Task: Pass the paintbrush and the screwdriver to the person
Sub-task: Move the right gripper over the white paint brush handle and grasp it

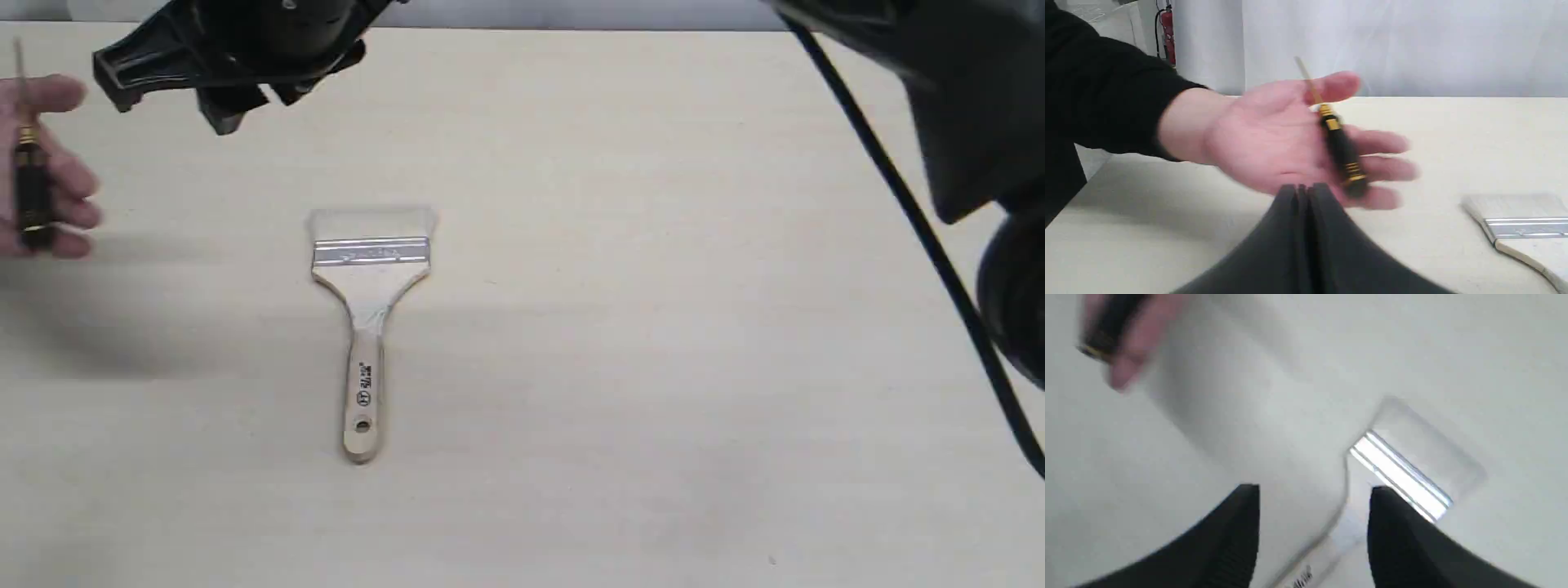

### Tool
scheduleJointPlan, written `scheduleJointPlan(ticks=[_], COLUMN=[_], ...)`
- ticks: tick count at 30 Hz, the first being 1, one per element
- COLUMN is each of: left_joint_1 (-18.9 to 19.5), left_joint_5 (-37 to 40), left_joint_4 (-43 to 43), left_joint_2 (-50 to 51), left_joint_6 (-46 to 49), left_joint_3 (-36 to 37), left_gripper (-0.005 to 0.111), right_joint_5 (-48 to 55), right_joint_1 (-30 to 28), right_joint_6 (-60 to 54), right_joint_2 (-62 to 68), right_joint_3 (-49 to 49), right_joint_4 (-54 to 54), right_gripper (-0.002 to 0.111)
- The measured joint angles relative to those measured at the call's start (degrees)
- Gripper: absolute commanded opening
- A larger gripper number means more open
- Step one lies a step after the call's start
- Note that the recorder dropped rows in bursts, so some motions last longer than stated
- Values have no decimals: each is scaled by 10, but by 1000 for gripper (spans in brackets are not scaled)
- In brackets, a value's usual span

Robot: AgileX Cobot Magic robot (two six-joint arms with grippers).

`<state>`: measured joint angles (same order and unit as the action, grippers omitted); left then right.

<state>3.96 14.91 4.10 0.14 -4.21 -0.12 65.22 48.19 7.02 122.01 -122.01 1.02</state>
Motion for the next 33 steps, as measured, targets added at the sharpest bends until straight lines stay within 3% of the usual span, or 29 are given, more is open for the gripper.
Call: scheduleJointPlan(ticks=[9,22,33], left_joint_1=[0,0,0], left_joint_5=[0,0,0], left_joint_4=[0,0,0], left_joint_2=[0,0,0], left_joint_6=[0,0,0], left_joint_3=[0,0,0], left_gripper=[0,0,0], right_joint_5=[40,41,-12], right_joint_1=[0,0,0], right_joint_6=[33,57,85], right_joint_2=[-18,15,27], right_joint_3=[7,93,143], right_joint_4=[-23,-15,-15], right_gripper=[45,45,45])
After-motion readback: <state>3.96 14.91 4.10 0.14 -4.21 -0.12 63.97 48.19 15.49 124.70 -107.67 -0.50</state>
